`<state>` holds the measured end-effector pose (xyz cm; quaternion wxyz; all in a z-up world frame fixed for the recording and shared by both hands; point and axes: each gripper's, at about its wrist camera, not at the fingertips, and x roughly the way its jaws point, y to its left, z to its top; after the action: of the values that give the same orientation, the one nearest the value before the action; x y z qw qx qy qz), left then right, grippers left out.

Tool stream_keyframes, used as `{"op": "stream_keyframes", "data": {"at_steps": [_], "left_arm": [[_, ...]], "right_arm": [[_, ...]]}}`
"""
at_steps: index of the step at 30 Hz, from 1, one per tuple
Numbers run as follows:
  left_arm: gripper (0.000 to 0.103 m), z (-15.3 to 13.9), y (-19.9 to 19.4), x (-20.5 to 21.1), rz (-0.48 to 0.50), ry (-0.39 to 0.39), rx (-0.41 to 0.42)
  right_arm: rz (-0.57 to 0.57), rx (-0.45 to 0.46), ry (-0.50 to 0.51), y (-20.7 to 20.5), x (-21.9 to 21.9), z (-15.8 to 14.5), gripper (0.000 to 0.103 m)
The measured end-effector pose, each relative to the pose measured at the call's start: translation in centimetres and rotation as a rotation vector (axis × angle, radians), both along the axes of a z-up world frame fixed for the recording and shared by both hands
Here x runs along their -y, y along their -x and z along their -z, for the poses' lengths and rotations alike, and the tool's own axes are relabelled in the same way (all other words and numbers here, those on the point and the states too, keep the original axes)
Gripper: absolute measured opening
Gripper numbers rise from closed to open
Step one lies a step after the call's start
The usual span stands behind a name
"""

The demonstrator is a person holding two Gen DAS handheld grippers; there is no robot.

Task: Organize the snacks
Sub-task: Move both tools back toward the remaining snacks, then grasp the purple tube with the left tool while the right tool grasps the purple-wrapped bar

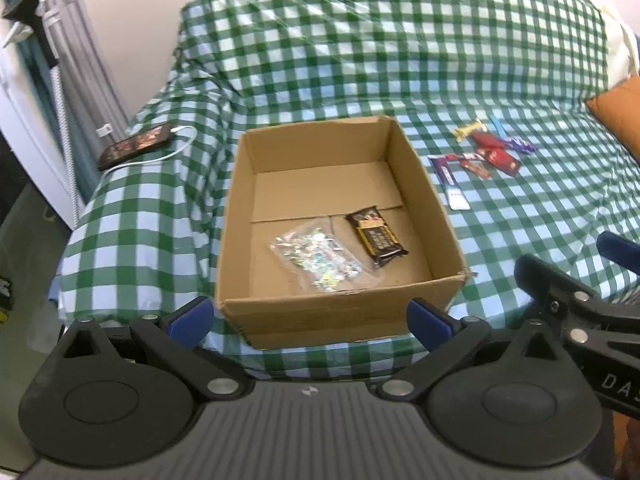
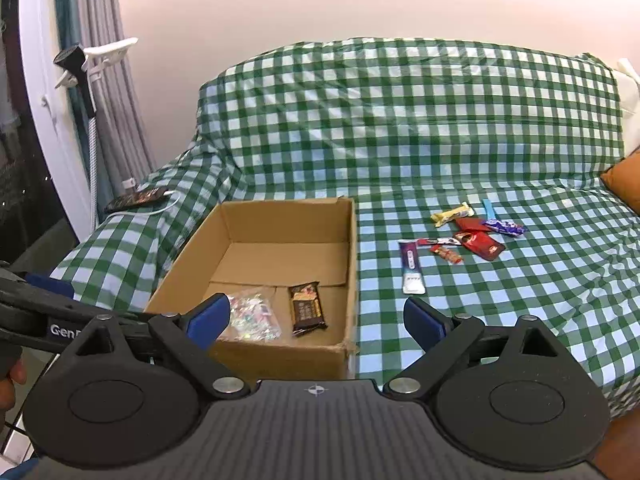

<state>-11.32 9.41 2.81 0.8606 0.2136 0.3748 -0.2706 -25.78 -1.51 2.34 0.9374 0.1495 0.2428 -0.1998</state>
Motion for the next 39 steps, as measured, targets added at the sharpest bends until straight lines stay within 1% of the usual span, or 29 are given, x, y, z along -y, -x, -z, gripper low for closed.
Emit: {"op": "stream_keyframes", "data": {"at_steps": [5, 10, 15, 19, 22, 25, 29, 31, 33, 35, 37, 39], "left_arm": [[0.103, 0.7, -0.7, 4.3, 0.036, -0.026, -0.067], [0.103, 1.4, -2.1, 9.7, 0.058, -0.042, -0.131], [0.103, 2.5, -4.0, 16.8, 0.077, -0.043, -0.187], [0.103, 4.3, -6.3, 24.3, 0.102, -0.068, -0.23], [0.103, 6.9, -8.6, 31.0, 0.121, -0.131, -0.253], [0.103, 10.3, -10.8, 37.0, 0.126, -0.19, -0.261], [0.103, 15.0, -14.0, 42.0, 0.107, -0.254, -0.276], [0.103, 17.3, -15.8, 43.6, 0.086, -0.287, -0.292], [0.103, 19.3, -17.4, 45.0, 0.077, -0.319, -0.293], [0.103, 20.8, -18.7, 45.6, 0.08, -0.337, -0.295], [0.103, 22.4, -20.0, 46.1, 0.077, -0.356, -0.309], [0.103, 23.9, -21.0, 46.3, 0.066, -0.368, -0.33]], "right_arm": [[0.039, 0.017, -0.012, 0.5, 3.3, 0.5, 0.098], [0.111, 0.0, -0.039, 1.1, 8.1, 1.9, 0.098], [0.213, -0.035, -0.043, 1.6, 14.5, 4.2, 0.098], [0.282, -0.069, -0.023, 1.2, 20.6, 6.4, 0.101], [0.299, -0.11, 0.004, -0.3, 25.9, 8.7, 0.103], [0.332, -0.173, 0.045, -2.4, 31.6, 11.8, 0.103], [0.364, -0.208, 0.055, -5.8, 39.2, 16.1, 0.103], [0.356, -0.209, 0.067, -7.8, 42.3, 17.8, 0.103], [0.329, -0.229, 0.095, -10.2, 44.8, 19.7, 0.103], [0.274, -0.257, 0.097, -12.8, 47.0, 21.6, 0.103], [0.227, -0.266, 0.107, -15.0, 48.3, 23.2, 0.103], [0.188, -0.285, 0.146, -17.4, 49.1, 24.7, 0.103]]}}
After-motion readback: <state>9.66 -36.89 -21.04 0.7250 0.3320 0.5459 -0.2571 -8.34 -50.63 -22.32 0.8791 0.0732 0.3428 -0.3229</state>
